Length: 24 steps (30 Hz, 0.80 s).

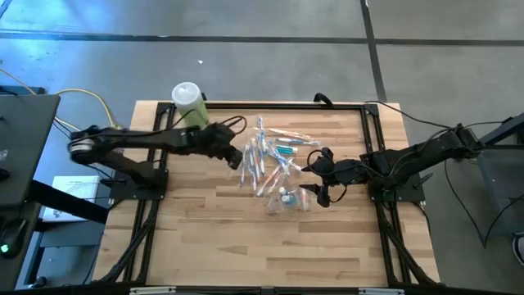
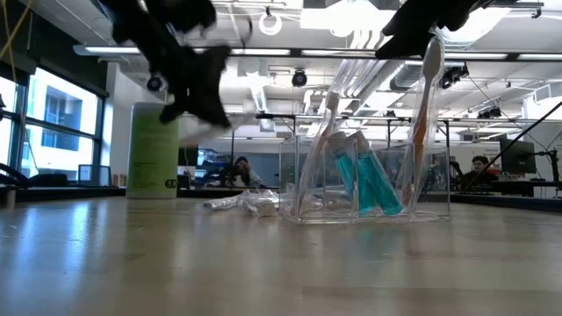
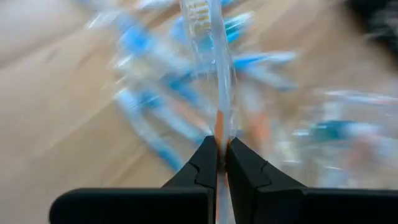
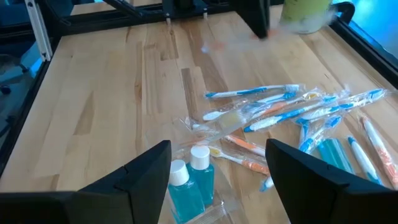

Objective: Pick & Place toothbrushing station
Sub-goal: Put the orange toothbrush into the transparent organizer

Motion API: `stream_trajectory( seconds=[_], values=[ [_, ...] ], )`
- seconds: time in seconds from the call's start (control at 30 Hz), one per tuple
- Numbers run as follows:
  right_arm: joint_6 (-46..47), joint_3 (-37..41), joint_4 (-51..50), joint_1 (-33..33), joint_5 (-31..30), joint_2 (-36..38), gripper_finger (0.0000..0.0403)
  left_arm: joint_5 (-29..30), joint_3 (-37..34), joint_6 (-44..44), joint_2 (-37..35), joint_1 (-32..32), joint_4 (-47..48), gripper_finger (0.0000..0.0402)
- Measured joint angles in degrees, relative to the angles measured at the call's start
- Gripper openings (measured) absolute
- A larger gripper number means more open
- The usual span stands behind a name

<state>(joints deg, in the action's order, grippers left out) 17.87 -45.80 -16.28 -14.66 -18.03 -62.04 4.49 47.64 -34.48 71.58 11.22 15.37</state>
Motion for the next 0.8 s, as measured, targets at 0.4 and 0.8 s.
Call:
stream_trajectory(
  seconds=[0.4,0.8],
  values=[
    [-0.09,0.0,0.09,-0.16,-0.01,0.0,0.0254,14.38,-0.5,17.73,10.86,-21.75,-39.24,0.0006],
    [-1.19,0.0,0.64,-4.69,-6.07,0.0,0.0254,12.8,-0.35,27.52,25.12,-23.32,-67.64,0.0006]
  ],
)
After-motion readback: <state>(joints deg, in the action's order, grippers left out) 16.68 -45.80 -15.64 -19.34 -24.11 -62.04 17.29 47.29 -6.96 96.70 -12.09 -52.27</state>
